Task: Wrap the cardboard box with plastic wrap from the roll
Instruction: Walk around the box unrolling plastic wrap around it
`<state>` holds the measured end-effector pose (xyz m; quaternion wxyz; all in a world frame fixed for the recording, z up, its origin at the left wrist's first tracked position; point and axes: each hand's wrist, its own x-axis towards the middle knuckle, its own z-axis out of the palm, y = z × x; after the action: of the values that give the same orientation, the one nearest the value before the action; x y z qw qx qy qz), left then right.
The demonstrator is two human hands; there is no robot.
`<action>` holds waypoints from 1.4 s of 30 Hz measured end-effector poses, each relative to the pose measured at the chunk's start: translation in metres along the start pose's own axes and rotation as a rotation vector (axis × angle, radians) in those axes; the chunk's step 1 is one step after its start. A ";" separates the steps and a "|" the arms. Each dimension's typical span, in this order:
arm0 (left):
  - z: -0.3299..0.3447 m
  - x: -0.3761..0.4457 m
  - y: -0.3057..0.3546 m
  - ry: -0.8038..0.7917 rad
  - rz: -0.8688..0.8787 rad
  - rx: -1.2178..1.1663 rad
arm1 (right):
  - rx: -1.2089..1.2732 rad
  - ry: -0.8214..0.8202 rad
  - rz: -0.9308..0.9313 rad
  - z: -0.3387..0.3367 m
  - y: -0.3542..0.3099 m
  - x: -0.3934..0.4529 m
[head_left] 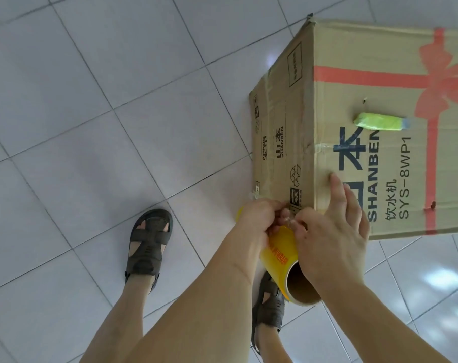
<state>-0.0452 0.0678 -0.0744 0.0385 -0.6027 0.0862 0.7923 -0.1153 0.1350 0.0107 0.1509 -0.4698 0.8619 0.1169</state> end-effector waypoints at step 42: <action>-0.049 0.126 -0.030 -0.068 0.297 0.806 | -0.909 -0.659 -1.002 -0.019 -0.018 0.086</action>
<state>-0.0279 0.0828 -0.2111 0.1591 -0.4939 0.4734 0.7118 -0.1471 0.0524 -0.0044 0.2271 -0.7625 0.3220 0.5132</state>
